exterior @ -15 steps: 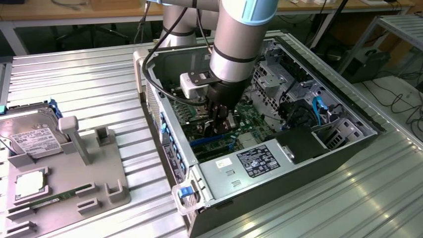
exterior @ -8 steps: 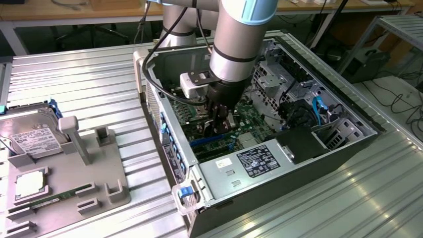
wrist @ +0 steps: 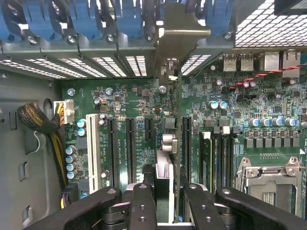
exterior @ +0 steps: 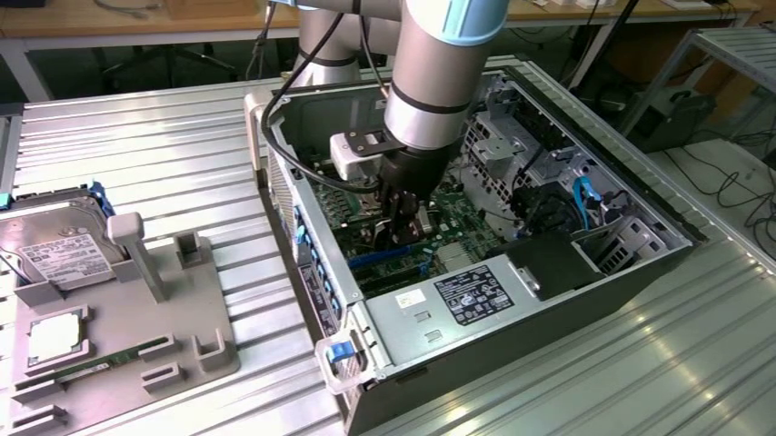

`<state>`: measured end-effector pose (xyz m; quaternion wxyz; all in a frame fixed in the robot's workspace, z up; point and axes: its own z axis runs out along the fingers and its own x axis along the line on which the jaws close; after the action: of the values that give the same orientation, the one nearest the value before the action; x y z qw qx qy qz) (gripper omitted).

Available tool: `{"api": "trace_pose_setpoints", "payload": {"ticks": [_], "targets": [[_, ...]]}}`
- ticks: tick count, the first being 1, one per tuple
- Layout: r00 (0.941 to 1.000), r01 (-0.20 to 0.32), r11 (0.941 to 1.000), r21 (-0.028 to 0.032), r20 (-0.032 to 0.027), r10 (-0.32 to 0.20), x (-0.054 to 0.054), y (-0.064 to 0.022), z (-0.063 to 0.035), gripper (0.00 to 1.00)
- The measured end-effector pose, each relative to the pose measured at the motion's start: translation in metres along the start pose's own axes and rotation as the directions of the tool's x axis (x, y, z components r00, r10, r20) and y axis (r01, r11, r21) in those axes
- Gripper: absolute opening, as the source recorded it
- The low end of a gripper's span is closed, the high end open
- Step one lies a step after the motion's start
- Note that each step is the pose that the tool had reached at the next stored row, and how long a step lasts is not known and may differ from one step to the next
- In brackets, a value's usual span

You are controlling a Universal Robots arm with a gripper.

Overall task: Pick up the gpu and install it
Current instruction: 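Insert the gpu into the slot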

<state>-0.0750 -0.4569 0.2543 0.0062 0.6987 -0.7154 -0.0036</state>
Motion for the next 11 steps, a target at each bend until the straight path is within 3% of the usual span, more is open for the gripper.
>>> {"api": "trace_pose_setpoints", "payload": {"ticks": [11], "targets": [[1.0, 0.0, 1.0, -0.0034, 0.0003, 0.0, -0.0001, -0.0001, 0.0075, 0.28]]}}
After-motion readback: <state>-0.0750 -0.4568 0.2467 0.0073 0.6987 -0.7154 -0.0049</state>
